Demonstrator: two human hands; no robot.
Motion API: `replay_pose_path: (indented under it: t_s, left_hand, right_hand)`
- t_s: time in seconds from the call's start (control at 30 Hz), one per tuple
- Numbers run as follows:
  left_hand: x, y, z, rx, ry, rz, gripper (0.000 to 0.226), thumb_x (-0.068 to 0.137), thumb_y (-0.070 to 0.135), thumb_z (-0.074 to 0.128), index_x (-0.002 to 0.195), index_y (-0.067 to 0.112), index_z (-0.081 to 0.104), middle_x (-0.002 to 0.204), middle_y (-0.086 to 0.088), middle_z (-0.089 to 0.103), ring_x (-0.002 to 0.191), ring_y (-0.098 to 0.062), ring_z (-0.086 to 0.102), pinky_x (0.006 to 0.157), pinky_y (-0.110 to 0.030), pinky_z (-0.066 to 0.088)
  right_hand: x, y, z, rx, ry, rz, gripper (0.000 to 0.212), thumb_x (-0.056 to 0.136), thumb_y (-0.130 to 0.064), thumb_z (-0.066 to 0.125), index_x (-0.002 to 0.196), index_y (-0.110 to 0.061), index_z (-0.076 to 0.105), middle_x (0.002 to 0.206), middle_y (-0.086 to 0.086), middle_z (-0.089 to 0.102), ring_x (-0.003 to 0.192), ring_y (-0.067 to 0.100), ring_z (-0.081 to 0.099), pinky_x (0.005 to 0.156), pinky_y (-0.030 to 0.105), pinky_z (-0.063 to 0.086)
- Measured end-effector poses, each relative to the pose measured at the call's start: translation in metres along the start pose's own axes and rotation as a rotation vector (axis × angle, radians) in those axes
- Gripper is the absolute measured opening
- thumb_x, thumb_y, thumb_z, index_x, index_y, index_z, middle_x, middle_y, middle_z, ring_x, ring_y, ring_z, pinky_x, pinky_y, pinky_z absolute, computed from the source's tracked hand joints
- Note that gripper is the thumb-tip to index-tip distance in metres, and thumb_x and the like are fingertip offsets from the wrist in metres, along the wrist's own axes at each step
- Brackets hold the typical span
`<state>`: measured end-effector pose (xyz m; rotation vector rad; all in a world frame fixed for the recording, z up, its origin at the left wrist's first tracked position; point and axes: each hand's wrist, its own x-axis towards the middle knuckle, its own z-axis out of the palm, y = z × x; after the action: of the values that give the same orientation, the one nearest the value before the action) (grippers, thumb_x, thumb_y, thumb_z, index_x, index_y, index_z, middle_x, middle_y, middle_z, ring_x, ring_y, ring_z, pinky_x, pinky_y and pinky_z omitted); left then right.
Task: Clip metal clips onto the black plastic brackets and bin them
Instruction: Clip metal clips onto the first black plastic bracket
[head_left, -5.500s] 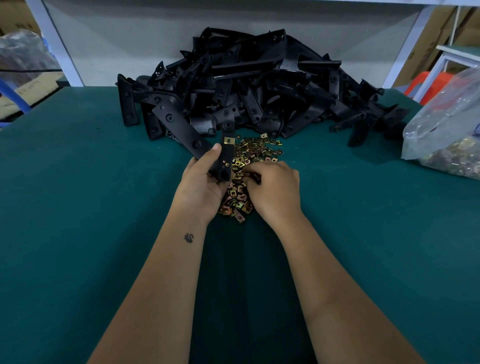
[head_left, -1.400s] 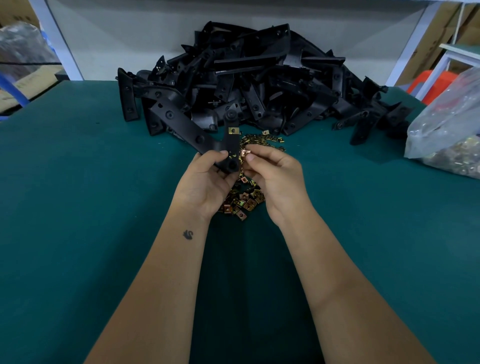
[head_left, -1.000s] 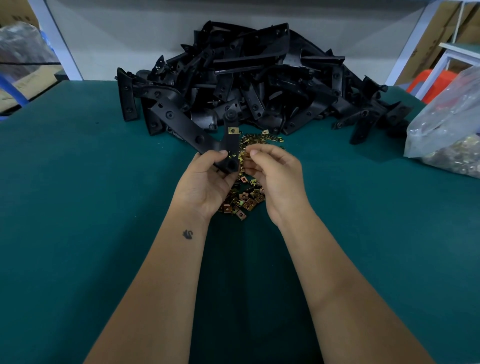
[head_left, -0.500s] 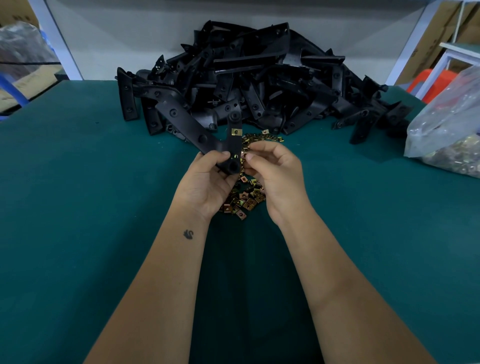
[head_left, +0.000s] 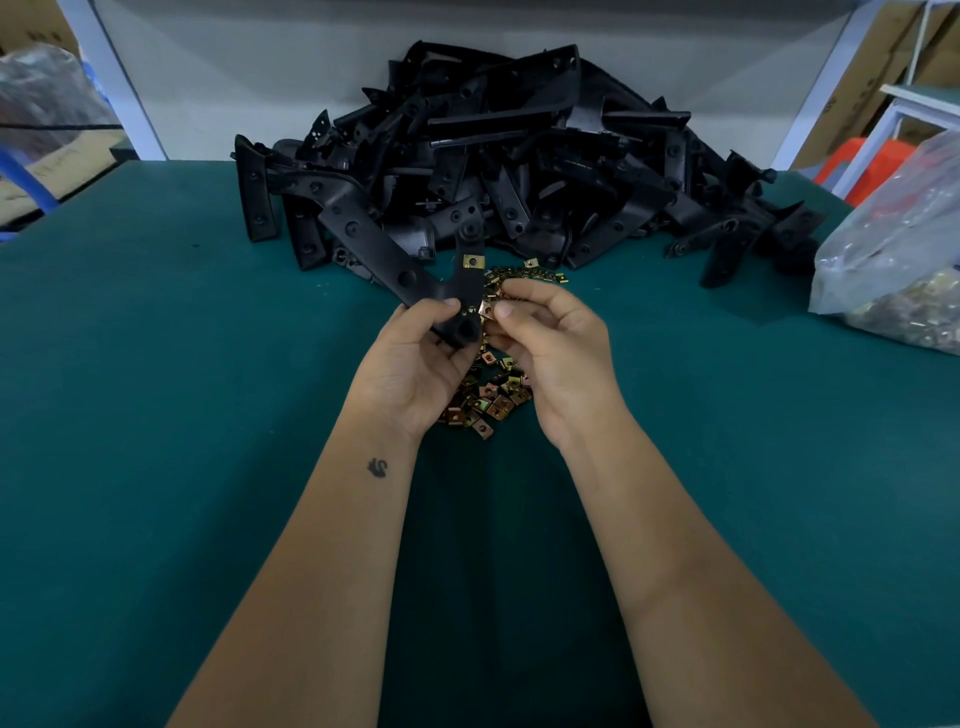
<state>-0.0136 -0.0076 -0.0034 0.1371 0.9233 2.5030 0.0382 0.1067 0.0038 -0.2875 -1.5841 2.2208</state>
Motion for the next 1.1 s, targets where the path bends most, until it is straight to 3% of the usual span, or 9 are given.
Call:
replay_pose_path:
  t_s: [0.23, 0.57, 0.67, 0.77, 1.1]
  left_hand:
    - [0.001, 0.0, -0.002, -0.002, -0.001, 0.001, 0.018, 0.091, 0.0, 0.054, 0.106, 0.009, 0.056, 0.09, -0.005, 0.071, 0.079, -0.015, 0.07, 0.072, -0.027, 0.057]
    - [0.0, -0.001, -0.001, 0.074, -0.006, 0.015, 0.014, 0.092, -0.001, 0.054, 0.09, 0.013, 0.058, 0.086, -0.003, 0.073, 0.076, -0.013, 0.071, 0.069, -0.026, 0.057]
    - [-0.002, 0.002, -0.001, 0.109, -0.067, 0.001, 0.017, 0.09, 0.001, 0.057, 0.104, 0.011, 0.059, 0.094, -0.003, 0.073, 0.083, -0.013, 0.071, 0.072, -0.025, 0.057]
    - [-0.006, 0.006, -0.002, 0.136, -0.114, -0.028, 0.034, 0.083, 0.005, 0.06, 0.117, 0.009, 0.055, 0.101, -0.004, 0.073, 0.088, -0.014, 0.071, 0.073, -0.026, 0.057]
    - [-0.007, 0.01, -0.005, 0.189, -0.153, -0.089, 0.038, 0.078, 0.008, 0.061, 0.115, 0.011, 0.056, 0.097, -0.002, 0.073, 0.084, -0.012, 0.069, 0.076, -0.025, 0.058]
  right_hand:
    - [-0.001, -0.002, -0.001, -0.028, 0.005, 0.014, 0.02, 0.087, 0.004, 0.067, 0.099, -0.011, 0.068, 0.07, -0.002, 0.069, 0.066, 0.01, 0.064, 0.076, 0.029, 0.055]
    - [-0.001, 0.0, 0.002, 0.03, 0.014, 0.034, 0.026, 0.083, 0.005, 0.07, 0.102, -0.011, 0.068, 0.077, 0.002, 0.068, 0.074, 0.014, 0.061, 0.079, 0.031, 0.05]
    - [0.0, 0.0, 0.0, 0.044, -0.002, 0.053, 0.029, 0.083, 0.006, 0.069, 0.107, -0.011, 0.066, 0.076, 0.0, 0.069, 0.071, 0.012, 0.061, 0.079, 0.031, 0.05]
    - [0.001, -0.002, -0.003, 0.041, -0.042, 0.07, 0.033, 0.084, 0.006, 0.067, 0.113, -0.01, 0.064, 0.074, -0.002, 0.068, 0.068, 0.008, 0.062, 0.078, 0.029, 0.048]
    - [0.001, -0.008, -0.007, 0.026, -0.153, 0.07, 0.043, 0.084, 0.012, 0.062, 0.124, -0.004, 0.058, 0.076, 0.003, 0.064, 0.07, 0.008, 0.061, 0.077, 0.026, 0.047]
